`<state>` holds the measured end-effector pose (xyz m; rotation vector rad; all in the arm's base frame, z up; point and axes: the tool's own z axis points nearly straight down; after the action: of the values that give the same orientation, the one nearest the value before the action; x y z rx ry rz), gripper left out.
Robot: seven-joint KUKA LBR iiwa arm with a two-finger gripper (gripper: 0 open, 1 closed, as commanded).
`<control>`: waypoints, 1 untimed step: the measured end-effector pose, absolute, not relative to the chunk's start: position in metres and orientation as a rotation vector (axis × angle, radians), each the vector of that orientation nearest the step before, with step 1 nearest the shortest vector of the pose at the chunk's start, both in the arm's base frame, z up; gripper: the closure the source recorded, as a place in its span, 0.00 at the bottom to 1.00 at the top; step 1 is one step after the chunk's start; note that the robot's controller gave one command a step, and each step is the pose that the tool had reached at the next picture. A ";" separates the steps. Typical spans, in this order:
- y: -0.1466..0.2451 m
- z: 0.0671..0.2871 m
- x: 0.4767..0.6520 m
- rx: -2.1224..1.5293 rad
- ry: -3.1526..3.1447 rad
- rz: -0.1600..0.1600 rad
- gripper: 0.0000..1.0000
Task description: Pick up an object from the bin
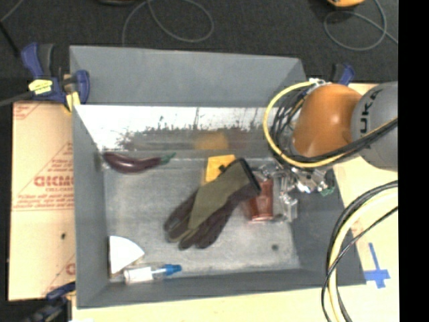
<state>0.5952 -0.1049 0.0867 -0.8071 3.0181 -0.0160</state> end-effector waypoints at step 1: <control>-0.104 0.101 0.597 -1.007 2.953 -0.021 0.00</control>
Offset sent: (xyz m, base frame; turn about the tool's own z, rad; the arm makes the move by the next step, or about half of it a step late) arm 0.0004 0.0135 -0.0041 -0.3179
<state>0.5971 -0.1044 0.1013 -1.0070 2.9533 -0.0205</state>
